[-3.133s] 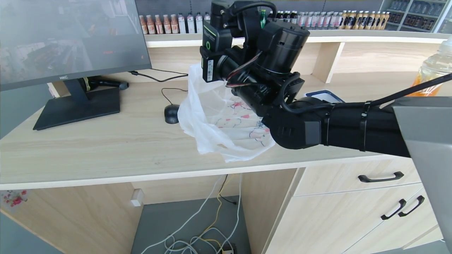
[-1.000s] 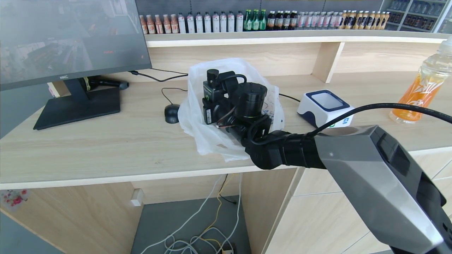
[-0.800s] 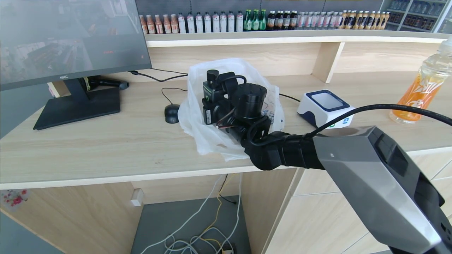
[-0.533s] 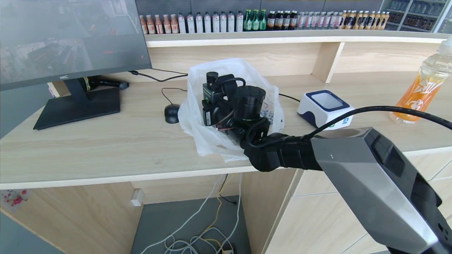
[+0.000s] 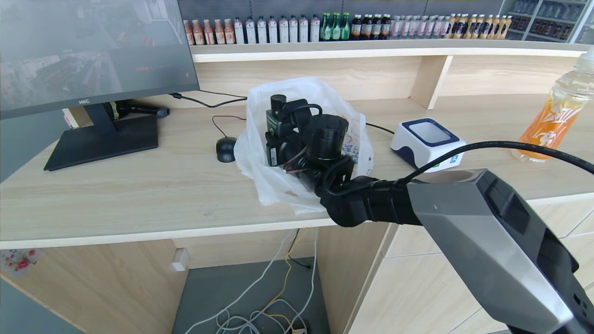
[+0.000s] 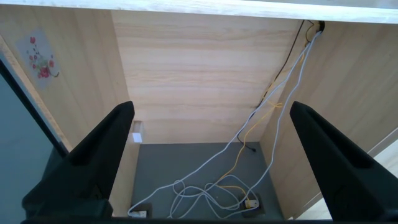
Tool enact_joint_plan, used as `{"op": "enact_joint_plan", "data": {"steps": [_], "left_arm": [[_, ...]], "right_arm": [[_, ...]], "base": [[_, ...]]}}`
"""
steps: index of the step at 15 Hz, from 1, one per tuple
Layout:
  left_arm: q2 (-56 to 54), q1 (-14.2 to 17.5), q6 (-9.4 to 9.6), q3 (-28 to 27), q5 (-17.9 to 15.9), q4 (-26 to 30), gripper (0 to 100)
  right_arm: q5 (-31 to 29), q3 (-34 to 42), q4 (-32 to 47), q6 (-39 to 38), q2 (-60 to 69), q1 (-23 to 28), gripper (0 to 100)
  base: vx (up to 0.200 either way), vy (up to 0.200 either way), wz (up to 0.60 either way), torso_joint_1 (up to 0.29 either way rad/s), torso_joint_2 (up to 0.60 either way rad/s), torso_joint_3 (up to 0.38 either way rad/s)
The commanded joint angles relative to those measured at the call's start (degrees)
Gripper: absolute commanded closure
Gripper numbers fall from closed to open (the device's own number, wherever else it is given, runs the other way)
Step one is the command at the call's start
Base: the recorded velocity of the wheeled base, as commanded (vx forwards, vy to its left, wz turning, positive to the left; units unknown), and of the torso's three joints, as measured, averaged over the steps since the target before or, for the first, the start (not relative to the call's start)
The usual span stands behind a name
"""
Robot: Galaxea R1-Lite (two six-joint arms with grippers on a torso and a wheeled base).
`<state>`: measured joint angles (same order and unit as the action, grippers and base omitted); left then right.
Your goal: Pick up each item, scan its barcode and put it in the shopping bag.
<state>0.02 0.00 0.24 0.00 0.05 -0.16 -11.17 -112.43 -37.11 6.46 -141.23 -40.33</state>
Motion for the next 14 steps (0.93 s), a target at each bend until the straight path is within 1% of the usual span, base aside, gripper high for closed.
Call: {"op": "enact_joint_plan", "data": {"steps": [1,11,12,14], "left_arm": [[-0.02,0.0,0.02,0.0,-0.05,-0.02,0],[-0.02,0.0,0.02,0.0,0.04,-0.02,0],[-0.02,0.0,0.02,0.0,0.04,-0.02,0],[-0.02,0.0,0.02,0.0,0.04,-0.02,0]], "right_arm": [[0.0,0.02,0.19,0.04,-0.72,-0.02,100],[0.0,-0.33,-0.33,-0.04,-0.98,-0.02,100],[0.09,-0.33,-0.77,-0.04,-0.98,0.07,0],[0.36,-0.33,-1.48,0.04,-0.98,-0.02,0]], "base": [[0.0,0.0,0.0,0.0,0.0,0.0],[0.0,0.0,0.0,0.0,0.0,0.0],[0.0,0.0,0.0,0.0,0.0,0.0],[0.0,0.0,0.0,0.0,0.0,0.0]]}}
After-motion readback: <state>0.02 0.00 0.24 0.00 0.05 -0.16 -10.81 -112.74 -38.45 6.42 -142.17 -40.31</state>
